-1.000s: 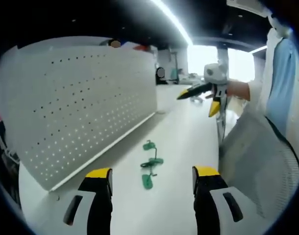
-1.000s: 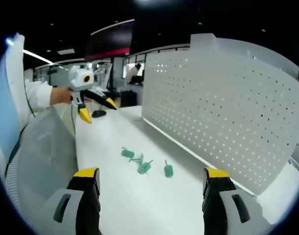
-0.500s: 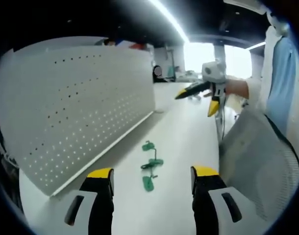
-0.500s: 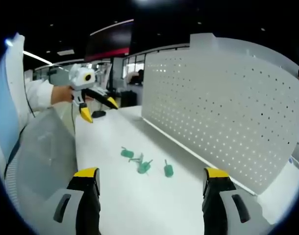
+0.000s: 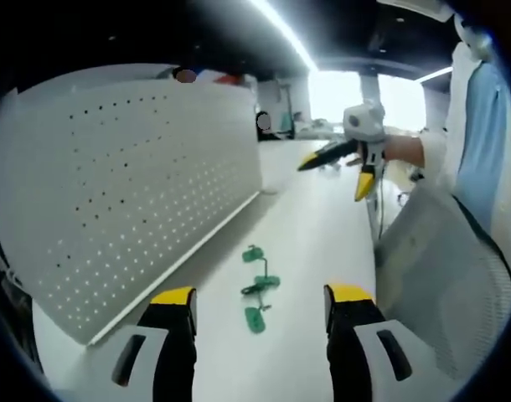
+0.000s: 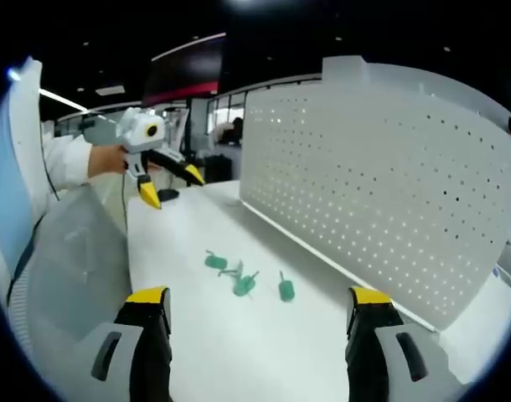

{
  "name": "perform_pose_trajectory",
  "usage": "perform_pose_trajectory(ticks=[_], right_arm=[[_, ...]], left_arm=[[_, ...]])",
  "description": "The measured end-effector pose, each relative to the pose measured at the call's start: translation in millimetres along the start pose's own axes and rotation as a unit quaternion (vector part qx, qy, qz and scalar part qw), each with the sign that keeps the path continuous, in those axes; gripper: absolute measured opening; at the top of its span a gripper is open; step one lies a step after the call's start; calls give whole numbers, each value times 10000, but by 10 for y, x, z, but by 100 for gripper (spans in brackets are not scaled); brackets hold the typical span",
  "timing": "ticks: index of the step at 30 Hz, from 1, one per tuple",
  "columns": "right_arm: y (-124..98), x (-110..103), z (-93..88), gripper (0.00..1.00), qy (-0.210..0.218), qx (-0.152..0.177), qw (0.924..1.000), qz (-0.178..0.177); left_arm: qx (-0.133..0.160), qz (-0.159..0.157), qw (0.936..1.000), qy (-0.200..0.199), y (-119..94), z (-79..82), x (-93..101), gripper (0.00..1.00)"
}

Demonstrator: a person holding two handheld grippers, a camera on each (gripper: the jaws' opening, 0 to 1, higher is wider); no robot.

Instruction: Insert the hook assembly into the mounting plate slot until the hook locks in place.

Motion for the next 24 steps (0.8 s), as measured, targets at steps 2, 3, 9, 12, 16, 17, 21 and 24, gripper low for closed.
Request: perform_pose_trajectory(ticks=[2, 3, 9, 12, 16, 17, 21, 24], right_arm=[[3, -2, -6, 87, 3, 0, 10000, 0], [5, -7, -13, 87, 15, -1, 10000, 6], [12, -14, -40, 87, 44, -23, 10000, 18], [21, -15, -51, 87, 59, -35, 10000, 27], [32, -11, -39, 87, 47, -46, 10000, 34], [36, -12, -36, 87, 49, -46, 10000, 38], [53, -24, -35, 87, 44, -68, 9999, 60], [56, -31, -33, 87, 49, -64, 9999, 70]], left_arm=[[-16, -25, 10000, 30, 14, 12, 3, 63], [-26, -42, 10000, 49, 25, 23, 3, 62], [-71, -151, 9998, 148, 109, 63, -13, 61], [-113, -226, 9994, 239, 170, 87, -12, 60], [-156, -333, 9988, 330, 243, 115, -17, 58], [-166, -363, 9986, 351, 260, 122, -12, 57], [-226, -503, 9974, 467, 360, 144, -4, 56], [-267, -586, 9966, 516, 422, 158, 7, 55]])
Point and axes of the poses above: the point that each gripper's makers call its tool centre point, and the gripper's own axes: y roughly forward along the fingers, x roughly to its right, z roughly out of its top, the point moved 6 cm from there along -y, roughly backward along the fingers, and after that the axes turned 4 degrees about y, right-handed, at the moved point
